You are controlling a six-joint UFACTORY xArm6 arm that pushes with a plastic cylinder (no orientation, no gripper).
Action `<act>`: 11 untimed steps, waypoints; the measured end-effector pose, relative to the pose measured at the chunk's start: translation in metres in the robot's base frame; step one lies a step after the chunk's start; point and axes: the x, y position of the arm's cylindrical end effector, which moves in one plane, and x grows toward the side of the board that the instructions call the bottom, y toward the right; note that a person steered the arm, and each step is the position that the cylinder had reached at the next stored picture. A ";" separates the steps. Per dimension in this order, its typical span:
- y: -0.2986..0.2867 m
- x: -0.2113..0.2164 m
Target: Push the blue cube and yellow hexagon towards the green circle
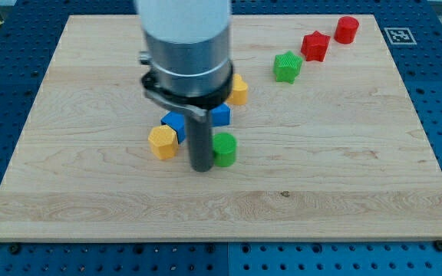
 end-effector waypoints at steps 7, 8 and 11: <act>-0.017 -0.009; -0.039 -0.007; -0.154 -0.107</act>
